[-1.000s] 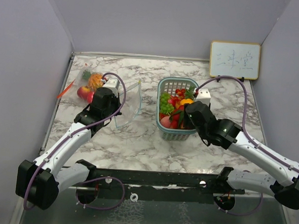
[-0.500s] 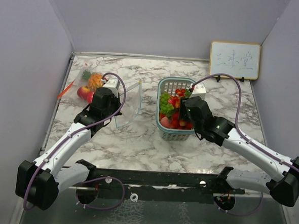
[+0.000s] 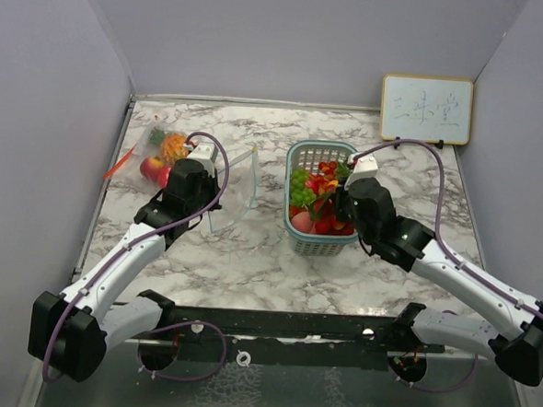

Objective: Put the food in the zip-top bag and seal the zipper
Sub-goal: Pick up the fake fruit from the bin, then place the fake fruit in the zipper food storage bag.

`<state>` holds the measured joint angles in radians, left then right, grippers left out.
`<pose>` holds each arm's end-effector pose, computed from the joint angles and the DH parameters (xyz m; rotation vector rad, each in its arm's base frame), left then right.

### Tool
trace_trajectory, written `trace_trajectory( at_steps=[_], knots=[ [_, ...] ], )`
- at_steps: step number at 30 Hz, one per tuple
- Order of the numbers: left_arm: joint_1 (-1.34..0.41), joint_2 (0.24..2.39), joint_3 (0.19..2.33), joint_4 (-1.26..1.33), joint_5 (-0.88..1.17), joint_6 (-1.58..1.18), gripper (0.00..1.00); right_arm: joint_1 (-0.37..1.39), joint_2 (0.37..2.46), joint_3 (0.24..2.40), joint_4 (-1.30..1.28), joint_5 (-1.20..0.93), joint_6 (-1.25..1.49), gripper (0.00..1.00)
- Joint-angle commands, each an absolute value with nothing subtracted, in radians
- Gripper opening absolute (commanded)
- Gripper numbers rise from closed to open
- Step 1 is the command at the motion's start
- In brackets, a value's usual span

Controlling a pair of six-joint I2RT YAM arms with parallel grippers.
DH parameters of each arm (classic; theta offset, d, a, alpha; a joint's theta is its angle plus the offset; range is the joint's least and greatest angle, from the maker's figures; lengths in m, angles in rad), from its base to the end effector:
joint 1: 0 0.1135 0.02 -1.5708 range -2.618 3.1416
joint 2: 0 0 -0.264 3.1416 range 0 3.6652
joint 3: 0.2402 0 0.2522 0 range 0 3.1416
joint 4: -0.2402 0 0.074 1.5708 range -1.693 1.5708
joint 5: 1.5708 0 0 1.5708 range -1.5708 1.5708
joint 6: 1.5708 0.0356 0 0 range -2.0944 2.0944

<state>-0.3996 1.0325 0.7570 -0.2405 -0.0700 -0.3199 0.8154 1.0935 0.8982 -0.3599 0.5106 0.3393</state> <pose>0.2146 -0.0879 0.2772 0.0410 2.1056 -0.3627 0.1772 0.1628 0.3039 -0.1923 2.0440 0.1728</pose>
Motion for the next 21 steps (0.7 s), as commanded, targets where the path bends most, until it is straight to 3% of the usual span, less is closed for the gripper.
trace_trajectory(
  at_steps=[1, 9, 13, 21],
  knots=[
    [-0.4, 1.022, 0.758, -0.22, -0.046, -0.326, 0.0, 0.811, 1.0, 0.979, -0.277, 0.362, 0.263, 0.01],
    [-0.402, 1.04, 0.786, -0.229, -0.022, -0.327, 0.0, 0.811, 1.015, 1.098, -0.156, -0.144, 0.218, 0.01],
    [-0.404, 1.054, 0.818, -0.25, 0.008, -0.33, 0.0, 0.811, 1.1, 1.083, 0.092, -0.386, 0.297, 0.01],
    [-0.405, 1.022, 0.842, -0.237, 0.115, -0.386, 0.0, 0.811, 1.266, 0.983, 0.618, -0.382, 0.546, 0.01]
  ],
)
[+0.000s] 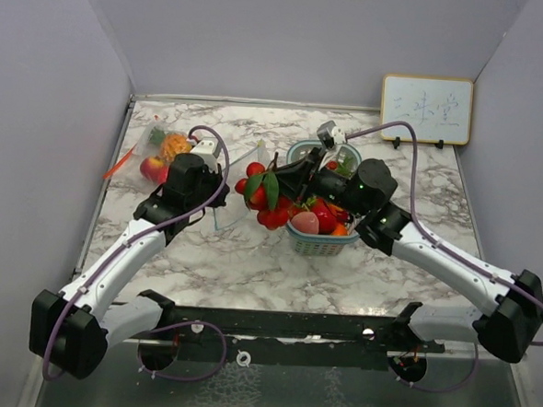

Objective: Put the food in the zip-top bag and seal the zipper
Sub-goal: Place the fake fruit in the zipper food storage bag.

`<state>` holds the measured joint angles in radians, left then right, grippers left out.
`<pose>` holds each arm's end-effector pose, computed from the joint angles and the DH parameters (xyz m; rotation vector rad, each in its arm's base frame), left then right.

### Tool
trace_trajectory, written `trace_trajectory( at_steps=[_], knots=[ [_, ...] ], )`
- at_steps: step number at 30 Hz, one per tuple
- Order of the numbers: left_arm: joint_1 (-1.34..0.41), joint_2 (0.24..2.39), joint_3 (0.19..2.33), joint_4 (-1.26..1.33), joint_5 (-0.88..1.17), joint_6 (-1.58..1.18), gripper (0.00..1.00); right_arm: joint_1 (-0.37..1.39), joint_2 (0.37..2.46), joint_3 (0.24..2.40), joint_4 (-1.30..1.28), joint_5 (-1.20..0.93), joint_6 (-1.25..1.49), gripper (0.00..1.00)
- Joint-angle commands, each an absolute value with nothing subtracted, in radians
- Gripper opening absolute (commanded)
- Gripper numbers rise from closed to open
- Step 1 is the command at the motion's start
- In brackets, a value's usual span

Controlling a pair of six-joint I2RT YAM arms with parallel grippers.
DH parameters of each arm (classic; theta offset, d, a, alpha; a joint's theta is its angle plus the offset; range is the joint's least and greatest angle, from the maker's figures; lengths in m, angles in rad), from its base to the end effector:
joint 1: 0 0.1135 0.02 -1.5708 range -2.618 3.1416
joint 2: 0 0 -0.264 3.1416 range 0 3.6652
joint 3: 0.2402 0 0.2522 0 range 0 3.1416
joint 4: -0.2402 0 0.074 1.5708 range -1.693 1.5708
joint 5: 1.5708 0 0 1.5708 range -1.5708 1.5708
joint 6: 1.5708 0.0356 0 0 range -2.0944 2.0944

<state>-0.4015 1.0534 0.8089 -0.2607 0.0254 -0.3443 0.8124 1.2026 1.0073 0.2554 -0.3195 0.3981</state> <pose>0.2183 -0.0937 0.2888 0.0762 2.1103 -0.4786 0.1876 0.2142 0.3776 -0.6031 1.5250 1.1909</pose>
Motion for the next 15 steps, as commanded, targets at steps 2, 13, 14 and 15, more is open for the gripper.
trace_trajectory(
  at_steps=[2, 13, 14, 15],
  knots=[
    [-0.407, 1.017, 0.839, -0.23, 0.132, -0.398, 0.0, 0.811, 1.306, 0.97, 0.726, -0.374, 0.598, 0.01],
    [-0.407, 0.964, 0.756, -0.138, 0.14, -0.486, 0.0, 0.819, 1.405, 0.848, 1.046, -0.125, 0.82, 0.01],
    [-0.407, 0.961, 0.748, -0.121, 0.148, -0.499, 0.0, 0.821, 1.411, 0.843, 1.056, -0.104, 0.833, 0.01],
    [-0.407, 0.962, 0.743, -0.108, 0.156, -0.508, 0.0, 0.821, 1.42, 0.841, 1.069, -0.095, 0.847, 0.01]
  ],
)
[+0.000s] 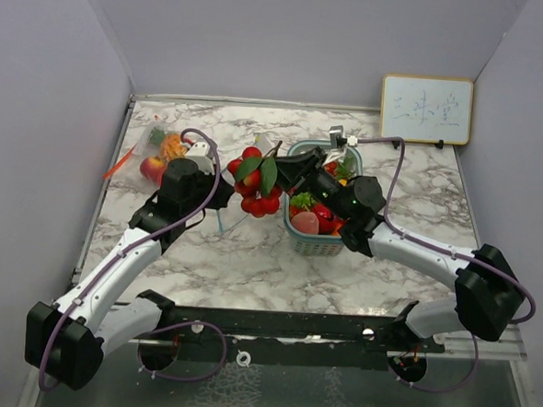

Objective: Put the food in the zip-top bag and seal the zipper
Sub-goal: Place the fake fruit in the zipper food storage bag.

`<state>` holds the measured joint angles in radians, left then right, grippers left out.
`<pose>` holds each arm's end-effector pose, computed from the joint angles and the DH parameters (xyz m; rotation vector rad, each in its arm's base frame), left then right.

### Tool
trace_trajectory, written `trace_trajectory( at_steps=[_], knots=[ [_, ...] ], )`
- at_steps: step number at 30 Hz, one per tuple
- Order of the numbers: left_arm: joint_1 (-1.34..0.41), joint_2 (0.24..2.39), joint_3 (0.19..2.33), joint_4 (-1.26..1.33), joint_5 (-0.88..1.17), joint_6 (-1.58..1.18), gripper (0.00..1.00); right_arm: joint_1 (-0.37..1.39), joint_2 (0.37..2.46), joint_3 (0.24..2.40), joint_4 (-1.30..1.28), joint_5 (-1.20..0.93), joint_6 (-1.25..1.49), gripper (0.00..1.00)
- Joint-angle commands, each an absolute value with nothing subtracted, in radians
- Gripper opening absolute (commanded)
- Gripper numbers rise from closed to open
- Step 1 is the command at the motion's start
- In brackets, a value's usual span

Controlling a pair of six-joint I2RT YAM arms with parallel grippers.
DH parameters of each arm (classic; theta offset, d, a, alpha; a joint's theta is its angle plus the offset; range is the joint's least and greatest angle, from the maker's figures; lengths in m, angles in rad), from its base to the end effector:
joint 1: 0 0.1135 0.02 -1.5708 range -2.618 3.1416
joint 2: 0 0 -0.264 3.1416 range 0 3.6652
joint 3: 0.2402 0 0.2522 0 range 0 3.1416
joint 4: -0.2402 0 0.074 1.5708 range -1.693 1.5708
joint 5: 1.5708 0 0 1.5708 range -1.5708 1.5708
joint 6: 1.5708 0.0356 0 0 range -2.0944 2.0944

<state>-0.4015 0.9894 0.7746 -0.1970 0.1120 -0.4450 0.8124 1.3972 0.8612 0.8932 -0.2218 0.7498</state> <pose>0.2077 -0.0925 0.2968 0.0305 2.0400 -0.6523 0.2127 0.2359 0.3380 -0.2587 1.3424 1.4759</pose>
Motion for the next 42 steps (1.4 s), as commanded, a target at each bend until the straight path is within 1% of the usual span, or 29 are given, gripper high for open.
trace_trajectory(
  at_steps=[1, 11, 18, 23, 25, 27, 32, 36, 42],
  knots=[
    [-0.408, 0.966, 0.739, -0.1, 0.16, -0.511, 0.0, 0.821, 1.429, 0.843, 1.086, -0.094, 0.857, 0.01],
    [-0.411, 0.998, 0.701, -0.051, 0.096, -0.533, 0.0, 0.852, 1.439, 0.858, 1.178, -0.083, 0.928, 0.01],
    [-0.413, 0.997, 0.702, 0.004, 0.155, -0.598, 0.0, 0.863, 1.549, 0.865, 1.281, -0.071, 1.002, 0.01],
    [-0.414, 0.964, 0.678, 0.048, 0.215, -0.66, 0.0, 0.873, 1.589, 0.854, 1.285, -0.008, 0.971, 0.01],
    [-0.414, 0.948, 0.673, 0.05, 0.224, -0.675, 0.0, 0.872, 1.58, 0.84, 1.245, 0.026, 0.934, 0.01],
    [-0.414, 0.929, 0.677, 0.033, 0.225, -0.673, 0.0, 0.873, 1.544, 0.828, 1.145, 0.078, 0.879, 0.01],
    [-0.414, 0.894, 0.699, -0.021, 0.215, -0.654, 0.0, 0.876, 1.443, 0.838, 0.79, 0.29, 0.721, 0.01],
    [-0.414, 0.88, 0.718, -0.045, 0.204, -0.643, 0.0, 0.877, 1.403, 0.808, 0.718, 0.341, 0.607, 0.01],
    [-0.413, 0.924, 0.758, -0.05, 0.196, -0.62, 0.0, 0.917, 1.407, 0.834, 0.663, 0.33, 0.431, 0.01]
  ],
)
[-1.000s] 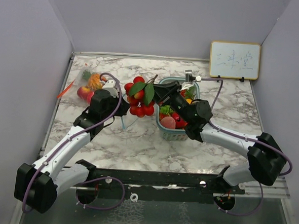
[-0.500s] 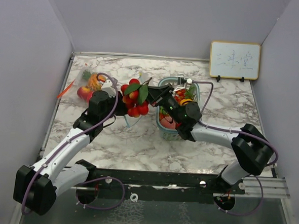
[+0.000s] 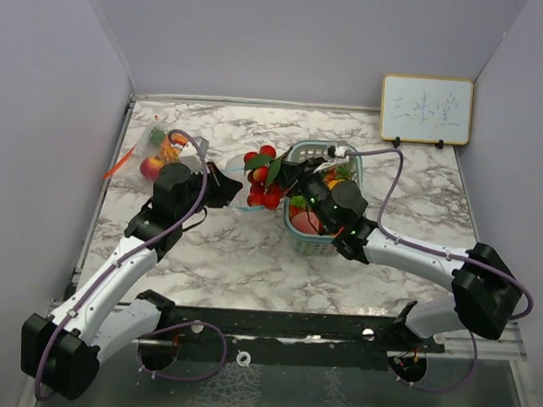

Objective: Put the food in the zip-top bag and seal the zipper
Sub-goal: Place the fake fruit in the zipper food storage bag.

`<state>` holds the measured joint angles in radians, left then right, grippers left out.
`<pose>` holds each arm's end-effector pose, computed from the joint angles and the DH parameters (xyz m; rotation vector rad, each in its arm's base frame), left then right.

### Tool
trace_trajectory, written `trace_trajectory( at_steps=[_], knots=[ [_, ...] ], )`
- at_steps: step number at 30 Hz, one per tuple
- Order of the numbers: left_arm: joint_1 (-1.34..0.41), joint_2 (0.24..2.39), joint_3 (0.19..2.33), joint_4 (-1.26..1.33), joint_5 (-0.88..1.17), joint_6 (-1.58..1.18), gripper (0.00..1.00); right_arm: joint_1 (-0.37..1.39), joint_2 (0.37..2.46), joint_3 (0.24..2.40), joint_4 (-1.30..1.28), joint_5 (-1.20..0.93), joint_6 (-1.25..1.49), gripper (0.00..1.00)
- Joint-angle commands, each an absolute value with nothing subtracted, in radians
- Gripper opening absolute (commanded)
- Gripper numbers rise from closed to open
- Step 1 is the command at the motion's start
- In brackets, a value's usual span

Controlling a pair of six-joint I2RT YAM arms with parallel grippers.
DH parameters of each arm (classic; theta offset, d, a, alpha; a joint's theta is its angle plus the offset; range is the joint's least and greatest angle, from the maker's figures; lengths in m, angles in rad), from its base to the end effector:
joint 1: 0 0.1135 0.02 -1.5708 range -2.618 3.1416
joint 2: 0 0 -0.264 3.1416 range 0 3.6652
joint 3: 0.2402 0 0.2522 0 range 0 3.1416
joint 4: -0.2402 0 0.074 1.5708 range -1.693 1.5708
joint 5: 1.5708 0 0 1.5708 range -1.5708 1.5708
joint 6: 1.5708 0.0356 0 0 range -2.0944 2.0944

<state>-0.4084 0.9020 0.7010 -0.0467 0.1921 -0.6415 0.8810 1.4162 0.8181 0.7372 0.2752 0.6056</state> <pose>0.1936 -0.0912 0.3038 -0.0796 1.9104 -0.9030 0.2129 0.2428 0.3010 0.0307 1.5187 1.0142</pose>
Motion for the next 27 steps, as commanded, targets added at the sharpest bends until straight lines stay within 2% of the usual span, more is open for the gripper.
trace_trajectory(
  at_steps=[1, 7, 17, 27],
  knots=[
    [-0.414, 0.937, 0.766, -0.049, 0.195, -0.615, 0.0, 0.936, 1.406, 0.836, 0.662, 0.338, 0.396, 0.01],
    [-0.414, 1.026, 0.82, -0.067, 0.179, -0.564, 0.0, 1.019, 1.355, 0.752, 0.77, 0.365, 0.251, 0.01],
    [-0.415, 1.09, 0.713, 0.024, 0.178, -0.585, 0.0, 1.024, 1.26, 0.648, 0.919, 0.195, 0.187, 0.01],
    [-0.414, 1.129, 0.752, 0.035, 0.188, -0.573, 0.0, 1.025, 1.332, 0.679, 0.884, 0.081, 0.184, 0.01]
  ],
)
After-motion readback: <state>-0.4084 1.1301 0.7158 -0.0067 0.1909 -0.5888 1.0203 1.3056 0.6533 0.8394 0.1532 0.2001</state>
